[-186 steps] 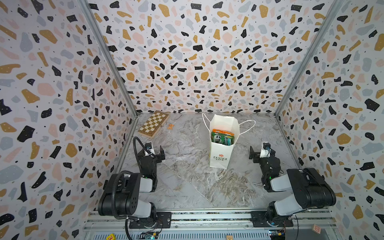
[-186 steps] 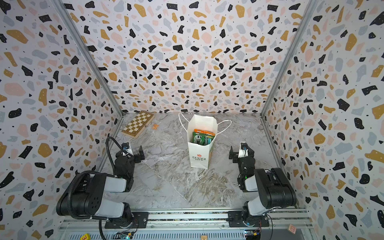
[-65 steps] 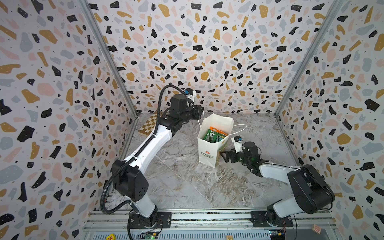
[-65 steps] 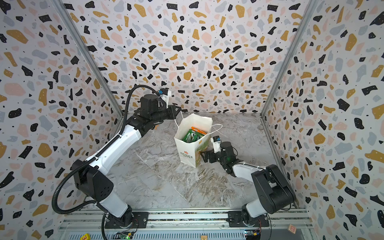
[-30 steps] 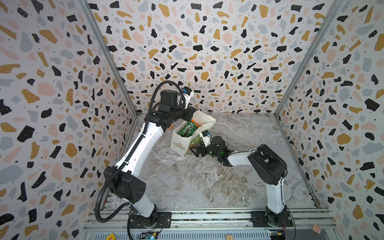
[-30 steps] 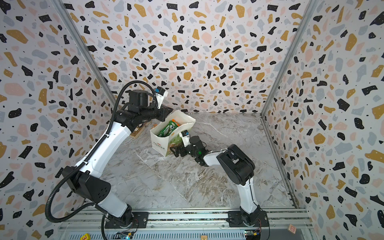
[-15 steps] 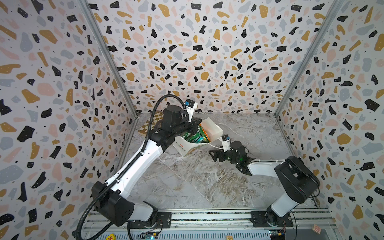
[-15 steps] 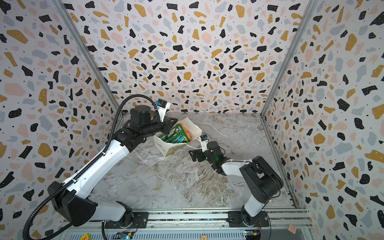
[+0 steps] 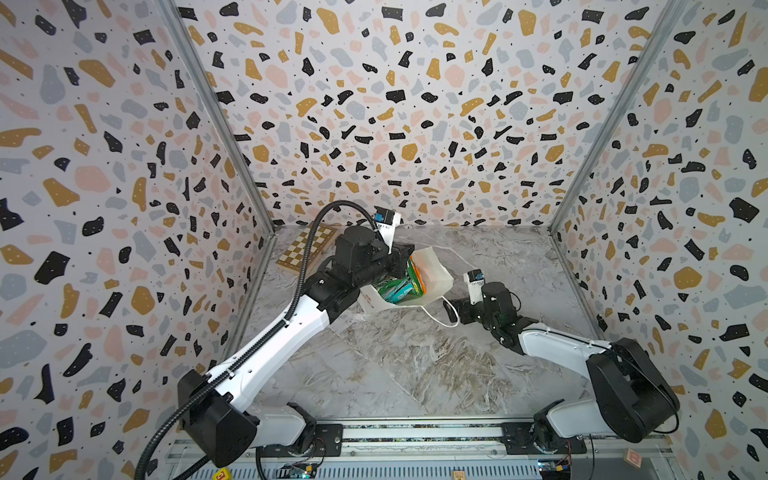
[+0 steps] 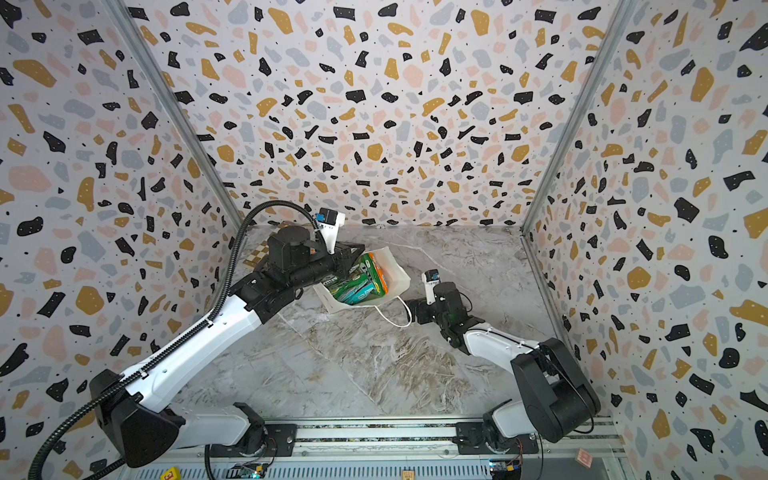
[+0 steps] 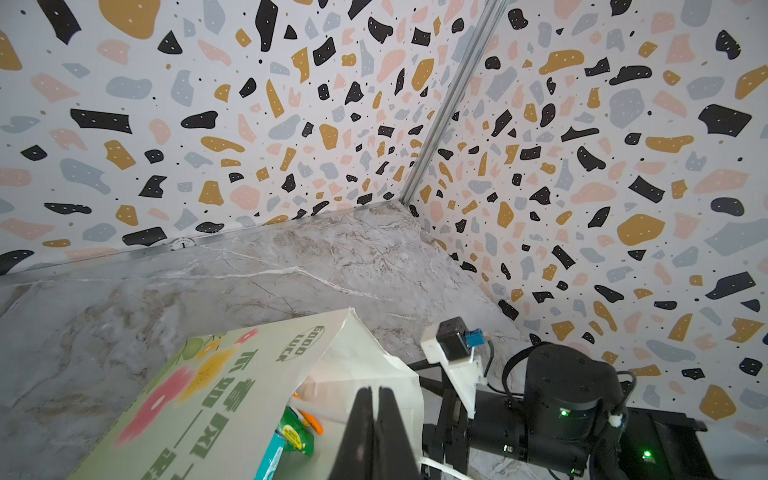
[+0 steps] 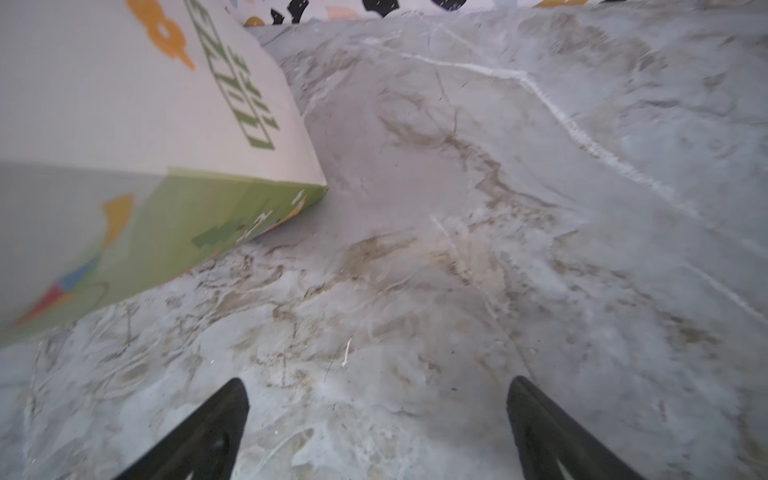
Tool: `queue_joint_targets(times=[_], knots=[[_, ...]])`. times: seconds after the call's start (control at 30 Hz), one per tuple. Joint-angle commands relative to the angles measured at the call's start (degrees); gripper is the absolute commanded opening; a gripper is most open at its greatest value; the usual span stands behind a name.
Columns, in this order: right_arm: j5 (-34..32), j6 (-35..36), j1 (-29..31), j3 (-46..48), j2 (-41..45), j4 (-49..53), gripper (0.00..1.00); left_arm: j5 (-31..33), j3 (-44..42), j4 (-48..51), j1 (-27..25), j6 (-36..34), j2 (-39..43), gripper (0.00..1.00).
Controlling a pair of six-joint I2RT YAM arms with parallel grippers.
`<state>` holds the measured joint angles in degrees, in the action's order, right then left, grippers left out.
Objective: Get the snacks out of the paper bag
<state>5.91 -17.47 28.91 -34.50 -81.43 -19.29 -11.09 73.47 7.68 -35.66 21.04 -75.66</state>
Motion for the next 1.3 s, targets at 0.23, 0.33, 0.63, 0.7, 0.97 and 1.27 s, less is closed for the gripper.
queue_joint_targets(times=[0.23,0.33,0.63,0.7,0.97,1.27], knots=[[8.87,-2.27,2.22,-0.28,-4.99,-8.53,0.99,-0.12,-2.33,-5.49,-3.48,4.72,1.81,0.0],[10.87,-3.06,2.38,-2.3,-8.66,-12.29,0.99,0.38,-2.8,-5.48,-3.87,4.88,2.04,0.0],[15.97,-7.3,3.47,-8.21,-18.53,-22.32,0.99,0.39,-5.35,-6.37,-5.03,5.12,3.15,0.0],[15.8,-7.22,3.85,-9.39,-20.04,-22.63,0.99,0.21,-5.74,-6.15,-5.02,5.02,3.24,0.0],[7.77,-4.31,3.4,-10.21,-17.96,-14.15,0.99,-0.82,-7.47,-7.68,-5.9,6.93,3.67,0.0],[-6.94,-0.13,-1.26,-5.21,-3.85,3.88,0.99,1.07,-7.55,-8.97,-6.86,7.23,3.47,0.0]])
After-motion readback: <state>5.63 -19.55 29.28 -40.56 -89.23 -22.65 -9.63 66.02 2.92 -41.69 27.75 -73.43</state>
